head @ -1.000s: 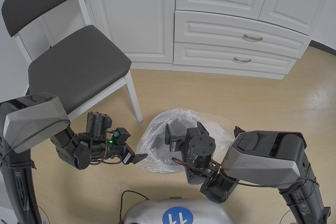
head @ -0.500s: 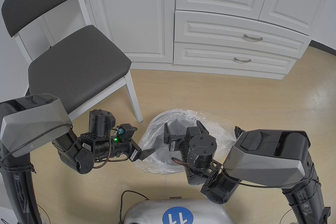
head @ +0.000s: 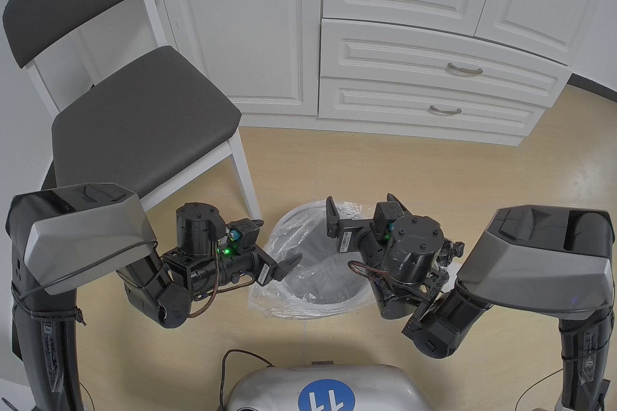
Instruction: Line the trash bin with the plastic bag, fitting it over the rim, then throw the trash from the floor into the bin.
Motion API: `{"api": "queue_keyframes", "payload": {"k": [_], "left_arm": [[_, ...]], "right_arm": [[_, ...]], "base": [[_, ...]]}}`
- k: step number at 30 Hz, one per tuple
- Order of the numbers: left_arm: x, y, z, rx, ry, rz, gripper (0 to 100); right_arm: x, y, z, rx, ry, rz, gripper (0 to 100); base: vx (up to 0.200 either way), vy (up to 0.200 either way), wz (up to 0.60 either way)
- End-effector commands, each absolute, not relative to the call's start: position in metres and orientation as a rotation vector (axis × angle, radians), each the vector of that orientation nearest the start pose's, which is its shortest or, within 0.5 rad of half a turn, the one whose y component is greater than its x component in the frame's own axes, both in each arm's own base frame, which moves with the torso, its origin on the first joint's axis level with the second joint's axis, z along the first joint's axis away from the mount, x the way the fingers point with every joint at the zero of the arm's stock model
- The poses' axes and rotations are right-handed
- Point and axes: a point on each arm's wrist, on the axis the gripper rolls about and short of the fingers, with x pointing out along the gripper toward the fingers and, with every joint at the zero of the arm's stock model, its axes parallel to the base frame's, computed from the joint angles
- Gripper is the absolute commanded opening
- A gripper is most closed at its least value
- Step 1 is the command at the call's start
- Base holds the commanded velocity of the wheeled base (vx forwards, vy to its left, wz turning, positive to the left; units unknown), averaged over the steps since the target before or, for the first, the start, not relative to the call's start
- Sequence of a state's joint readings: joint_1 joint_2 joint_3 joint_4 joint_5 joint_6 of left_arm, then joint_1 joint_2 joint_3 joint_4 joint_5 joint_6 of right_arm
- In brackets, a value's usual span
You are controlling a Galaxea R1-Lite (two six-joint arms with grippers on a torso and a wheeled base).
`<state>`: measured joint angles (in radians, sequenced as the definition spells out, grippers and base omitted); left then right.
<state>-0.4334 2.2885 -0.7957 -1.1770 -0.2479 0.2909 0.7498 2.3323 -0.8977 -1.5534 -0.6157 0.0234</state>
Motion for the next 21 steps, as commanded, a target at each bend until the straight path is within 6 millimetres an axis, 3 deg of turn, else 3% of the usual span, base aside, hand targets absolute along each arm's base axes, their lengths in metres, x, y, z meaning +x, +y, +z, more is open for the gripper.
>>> {"api": "queue_keyframes", "payload": {"k": [1, 14, 20, 21], "left_arm": [[0.348, -0.171, 0.015, 0.29, 0.223, -0.722, 100], [0.368, -0.173, -0.008, 0.265, 0.229, -0.701, 100], [0.374, -0.173, -0.005, 0.199, 0.229, -0.684, 100], [0.376, -0.172, -0.002, 0.194, 0.22, -0.679, 0]], "right_arm": [[0.3, 0.249, 0.074, 0.066, -0.095, 0.131, 100], [0.293, 0.24, 0.056, -0.015, -0.03, 0.159, 100], [0.293, 0.238, 0.055, -0.021, -0.024, 0.158, 100], [0.293, 0.237, 0.056, -0.027, -0.026, 0.154, 100]], "base": [[0.0, 0.0, 0.0], [0.0, 0.0, 0.0], [0.0, 0.0, 0.0], [0.0, 0.0, 0.0]]}}
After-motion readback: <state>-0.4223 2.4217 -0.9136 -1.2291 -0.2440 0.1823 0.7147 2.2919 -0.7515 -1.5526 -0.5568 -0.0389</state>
